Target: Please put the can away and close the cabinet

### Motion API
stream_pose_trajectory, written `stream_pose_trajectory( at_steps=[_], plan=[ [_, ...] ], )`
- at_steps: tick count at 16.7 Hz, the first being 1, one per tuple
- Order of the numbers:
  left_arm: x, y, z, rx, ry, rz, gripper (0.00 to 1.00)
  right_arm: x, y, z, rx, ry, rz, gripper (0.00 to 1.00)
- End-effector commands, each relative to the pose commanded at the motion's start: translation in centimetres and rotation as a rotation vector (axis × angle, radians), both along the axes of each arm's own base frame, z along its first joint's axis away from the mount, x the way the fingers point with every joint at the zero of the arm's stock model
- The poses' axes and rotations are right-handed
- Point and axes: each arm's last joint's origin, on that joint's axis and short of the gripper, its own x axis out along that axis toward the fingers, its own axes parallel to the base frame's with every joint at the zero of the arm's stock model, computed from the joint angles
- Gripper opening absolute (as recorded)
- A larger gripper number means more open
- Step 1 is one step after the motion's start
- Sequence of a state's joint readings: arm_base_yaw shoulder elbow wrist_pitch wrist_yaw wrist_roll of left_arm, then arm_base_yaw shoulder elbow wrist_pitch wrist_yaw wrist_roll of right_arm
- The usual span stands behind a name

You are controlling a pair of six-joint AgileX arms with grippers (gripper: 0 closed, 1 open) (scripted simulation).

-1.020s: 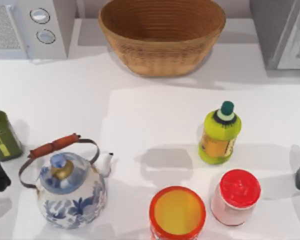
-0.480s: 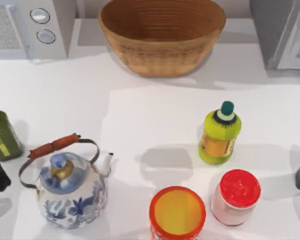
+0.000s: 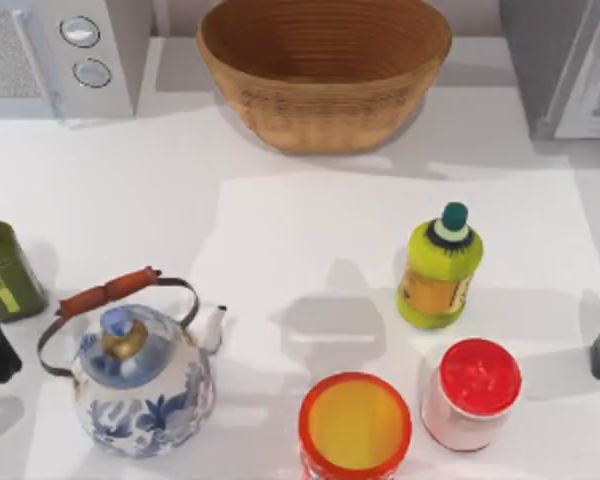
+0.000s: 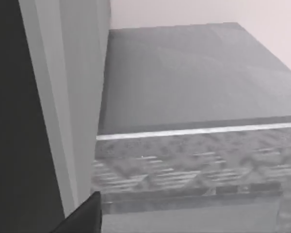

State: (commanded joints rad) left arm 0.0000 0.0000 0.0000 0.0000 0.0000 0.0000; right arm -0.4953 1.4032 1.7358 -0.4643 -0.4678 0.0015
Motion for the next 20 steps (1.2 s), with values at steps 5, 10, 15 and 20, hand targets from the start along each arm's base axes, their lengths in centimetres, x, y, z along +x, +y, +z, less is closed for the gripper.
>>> stream_pose_trajectory(
  at_steps=[5,10,15,20],
  plan=[
    [0.0,0.0,0.0,0.0,0.0,0.0,1.0,2.6,11.5,-0.4,-0.064,0.031,0.033,1.0],
    [0.0,0.0,0.0,0.0,0.0,0.0,1.0,-1.1,20.0,1.3,-0.085,-0.058,0.028,1.0],
    [0.0,0.0,0.0,0.0,0.0,0.0,1.0,-3.6,21.8,2.5,-0.05,-0.118,0.018,1.0],
    [0.0,0.0,0.0,0.0,0.0,0.0,1.0,-4.1,20.8,2.9,-0.063,-0.128,-0.032,1.0]
  ],
)
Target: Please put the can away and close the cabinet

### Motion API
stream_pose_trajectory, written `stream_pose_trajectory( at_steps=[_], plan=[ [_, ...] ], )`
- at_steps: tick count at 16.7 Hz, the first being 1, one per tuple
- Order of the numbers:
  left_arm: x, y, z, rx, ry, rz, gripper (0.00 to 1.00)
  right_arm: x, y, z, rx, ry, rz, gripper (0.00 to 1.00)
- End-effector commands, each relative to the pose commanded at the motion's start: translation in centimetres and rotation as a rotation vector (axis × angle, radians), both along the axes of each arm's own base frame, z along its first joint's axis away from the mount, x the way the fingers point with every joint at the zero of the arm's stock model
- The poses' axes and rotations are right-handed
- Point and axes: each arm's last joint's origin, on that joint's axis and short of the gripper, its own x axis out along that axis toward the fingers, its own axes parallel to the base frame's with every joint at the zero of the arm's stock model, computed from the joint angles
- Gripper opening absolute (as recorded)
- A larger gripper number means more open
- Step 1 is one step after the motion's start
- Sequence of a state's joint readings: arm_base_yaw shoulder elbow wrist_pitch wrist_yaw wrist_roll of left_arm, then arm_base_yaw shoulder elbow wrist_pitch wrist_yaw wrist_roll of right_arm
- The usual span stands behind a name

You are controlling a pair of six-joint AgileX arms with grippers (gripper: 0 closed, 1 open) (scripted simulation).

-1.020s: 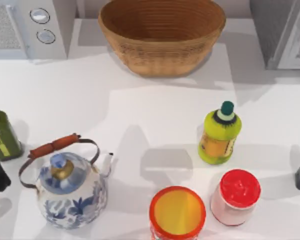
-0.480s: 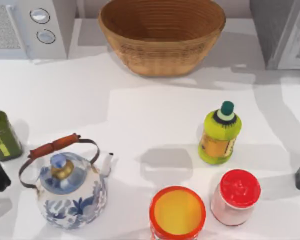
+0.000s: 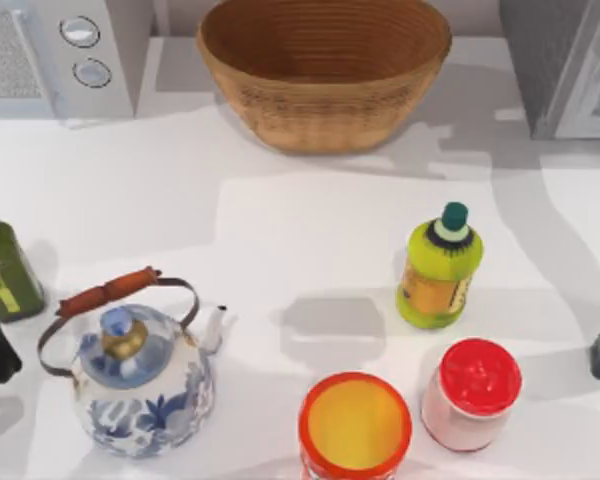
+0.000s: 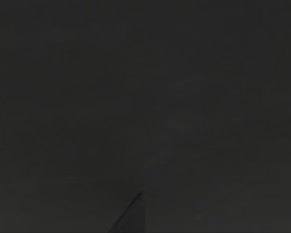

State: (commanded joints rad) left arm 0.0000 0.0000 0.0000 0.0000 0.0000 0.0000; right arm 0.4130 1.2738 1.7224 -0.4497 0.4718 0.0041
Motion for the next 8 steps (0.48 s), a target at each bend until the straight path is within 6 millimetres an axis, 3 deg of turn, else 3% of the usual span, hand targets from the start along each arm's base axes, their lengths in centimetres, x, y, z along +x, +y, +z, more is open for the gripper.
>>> stream_pose_trajectory(
  at_steps=[8],
  plan=[
    [0.0,0.0,0.0,0.0,0.0,0.0,1.0,4.9,0.0,0.0,0.0,0.001,-0.001,1.0]
  ],
)
